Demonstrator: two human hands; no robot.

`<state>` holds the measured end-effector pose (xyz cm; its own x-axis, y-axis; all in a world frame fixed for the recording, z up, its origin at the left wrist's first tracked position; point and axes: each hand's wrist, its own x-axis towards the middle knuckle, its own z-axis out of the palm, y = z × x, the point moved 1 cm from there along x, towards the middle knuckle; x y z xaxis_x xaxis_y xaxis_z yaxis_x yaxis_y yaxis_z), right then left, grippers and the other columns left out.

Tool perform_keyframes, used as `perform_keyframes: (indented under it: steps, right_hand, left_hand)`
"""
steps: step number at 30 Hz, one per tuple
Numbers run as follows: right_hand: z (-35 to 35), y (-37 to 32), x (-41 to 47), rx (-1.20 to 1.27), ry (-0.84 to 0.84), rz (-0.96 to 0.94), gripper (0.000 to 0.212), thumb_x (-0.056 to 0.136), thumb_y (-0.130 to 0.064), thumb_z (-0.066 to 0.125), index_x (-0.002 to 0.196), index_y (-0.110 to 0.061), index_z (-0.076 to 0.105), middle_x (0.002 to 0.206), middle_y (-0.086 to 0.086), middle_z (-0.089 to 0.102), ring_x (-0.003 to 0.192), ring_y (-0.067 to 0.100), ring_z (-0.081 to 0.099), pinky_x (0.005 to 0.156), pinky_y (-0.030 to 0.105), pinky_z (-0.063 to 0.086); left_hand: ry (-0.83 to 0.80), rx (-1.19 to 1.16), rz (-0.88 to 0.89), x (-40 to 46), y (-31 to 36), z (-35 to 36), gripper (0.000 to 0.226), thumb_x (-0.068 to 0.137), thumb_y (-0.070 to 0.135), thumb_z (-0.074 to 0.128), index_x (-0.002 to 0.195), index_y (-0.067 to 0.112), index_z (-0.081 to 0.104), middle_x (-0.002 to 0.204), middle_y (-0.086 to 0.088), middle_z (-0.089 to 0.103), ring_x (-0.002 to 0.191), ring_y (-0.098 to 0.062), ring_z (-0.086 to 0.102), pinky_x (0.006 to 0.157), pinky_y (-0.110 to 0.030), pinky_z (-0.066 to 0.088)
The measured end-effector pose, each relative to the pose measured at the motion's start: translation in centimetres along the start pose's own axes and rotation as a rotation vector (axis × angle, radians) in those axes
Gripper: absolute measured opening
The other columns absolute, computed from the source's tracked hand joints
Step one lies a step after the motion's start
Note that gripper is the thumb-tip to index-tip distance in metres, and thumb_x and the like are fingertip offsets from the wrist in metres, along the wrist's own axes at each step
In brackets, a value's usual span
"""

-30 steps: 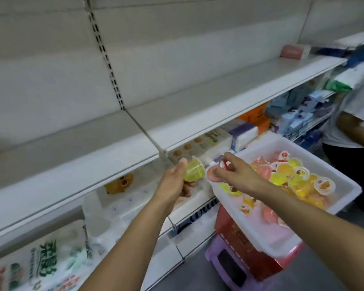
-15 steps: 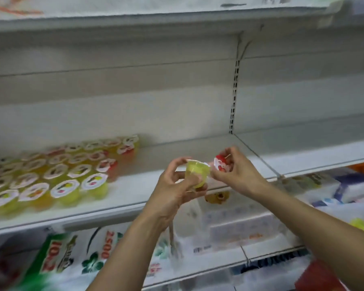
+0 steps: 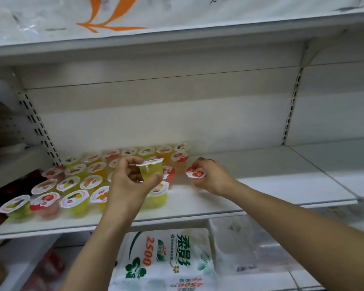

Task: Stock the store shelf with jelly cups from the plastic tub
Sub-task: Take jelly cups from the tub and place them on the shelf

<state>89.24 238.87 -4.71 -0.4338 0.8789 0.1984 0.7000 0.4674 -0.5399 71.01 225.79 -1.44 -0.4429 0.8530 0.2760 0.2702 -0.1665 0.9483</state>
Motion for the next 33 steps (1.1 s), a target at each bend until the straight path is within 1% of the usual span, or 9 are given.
perform_keyframes:
  steps: [7, 11, 15, 18, 22, 24, 27, 30, 33]
  right_hand:
    - [1.6, -0.8, 2.2, 0.015, 0.014, 0.044, 0.034, 0.077, -0.023, 0.069, 0.107, -0.019, 0.053, 0.108, 0.001, 0.064, 0.086, 0.016, 0.053, 0.070, 0.021, 0.037]
    - [2.0, -0.8, 2.5, 0.003, 0.006, 0.023, 0.034, 0.078, -0.022, 0.066, 0.109, -0.021, 0.051, 0.110, 0.004, 0.062, 0.084, 0.016, 0.051, 0.070, 0.022, 0.038]
    - [1.5, -0.6, 2.1, -0.025, -0.038, -0.015, 0.047, 0.079, -0.032, 0.066, 0.124, -0.037, 0.051, 0.120, -0.001, 0.057, 0.107, 0.013, 0.053, 0.088, 0.030, 0.048]
    - [0.6, -0.8, 0.5, -0.065, -0.005, -0.049, 0.054, 0.083, -0.040, 0.063, 0.133, -0.036, 0.042, 0.133, -0.002, 0.046, 0.121, 0.018, 0.047, 0.096, 0.041, 0.047]
    - [-1.0, 0.0, -1.9, -0.076, 0.083, -0.090, 0.052, 0.087, -0.038, 0.060, 0.135, -0.031, 0.042, 0.137, -0.005, 0.039, 0.119, 0.016, 0.049, 0.093, 0.038, 0.047]
    - [-2.0, 0.7, -2.8, -0.091, 0.083, -0.100, 0.050, 0.088, -0.035, 0.060, 0.135, -0.028, 0.044, 0.136, -0.006, 0.040, 0.117, 0.014, 0.050, 0.093, 0.036, 0.047]
    - [-3.0, 2.0, -4.2, -0.106, 0.070, -0.104, 0.048, 0.089, -0.032, 0.062, 0.134, -0.027, 0.047, 0.134, -0.007, 0.042, 0.114, 0.012, 0.051, 0.093, 0.030, 0.045]
    - [-3.5, 2.9, -5.1, -0.094, 0.085, -0.101, 0.046, 0.088, -0.031, 0.063, 0.132, -0.027, 0.049, 0.131, -0.007, 0.044, 0.113, 0.011, 0.052, 0.094, 0.028, 0.044]
    - [-3.8, 3.4, -5.5, -0.077, 0.098, -0.112, 0.046, 0.088, -0.030, 0.063, 0.131, -0.027, 0.050, 0.129, -0.007, 0.045, 0.109, 0.012, 0.053, 0.094, 0.031, 0.045]
  left_hand:
    - [-0.006, 0.149, 0.024, 0.8, -1.2, -1.1, 0.044, 0.072, 0.020, 0.083, 0.098, 0.032, 0.049, 0.100, 0.005, 0.061, 0.085, -0.020, 0.062, 0.069, -0.026, 0.052]
    - [-0.026, 0.291, 0.086, 1.4, -1.3, -0.8, 0.056, 0.071, 0.026, 0.082, 0.117, 0.036, 0.052, 0.108, 0.013, 0.054, 0.087, -0.012, 0.061, 0.077, -0.028, 0.053]
    - [-0.067, 0.436, 0.144, 1.8, -0.8, 0.4, 0.056, 0.070, 0.031, 0.077, 0.123, 0.037, 0.059, 0.106, 0.006, 0.049, 0.084, -0.009, 0.056, 0.075, -0.021, 0.047]
    - [-0.081, 0.459, 0.147, 1.9, -0.7, 1.7, 0.057, 0.067, 0.033, 0.079, 0.121, 0.034, 0.060, 0.108, 0.009, 0.050, 0.088, -0.011, 0.058, 0.080, -0.030, 0.053]
    - [-0.132, 0.507, 0.126, 2.0, -0.8, 3.6, 0.057, 0.062, 0.033, 0.081, 0.110, 0.031, 0.051, 0.103, 0.011, 0.061, 0.092, -0.015, 0.059, 0.078, -0.040, 0.053]
    - [-0.139, 0.654, 0.165, 2.1, -1.0, 4.4, 0.054, 0.062, 0.043, 0.080, 0.104, 0.031, 0.049, 0.101, 0.010, 0.060, 0.095, -0.017, 0.056, 0.082, -0.039, 0.048]
    - [-0.126, 0.951, 0.270, 2.2, -1.5, 5.1, 0.054, 0.062, 0.065, 0.073, 0.101, 0.034, 0.052, 0.103, 0.009, 0.059, 0.107, -0.016, 0.048, 0.093, -0.035, 0.030]
    - [-0.106, 1.092, 0.340, 2.2, -1.9, 5.6, 0.059, 0.061, 0.074, 0.066, 0.103, 0.035, 0.056, 0.110, 0.007, 0.060, 0.117, -0.016, 0.043, 0.103, -0.038, 0.021]
    - [-0.102, 1.189, 0.384, 2.0, -2.3, 6.0, 0.063, 0.059, 0.080, 0.062, 0.103, 0.034, 0.062, 0.110, 0.010, 0.060, 0.121, -0.015, 0.039, 0.104, -0.040, 0.016]
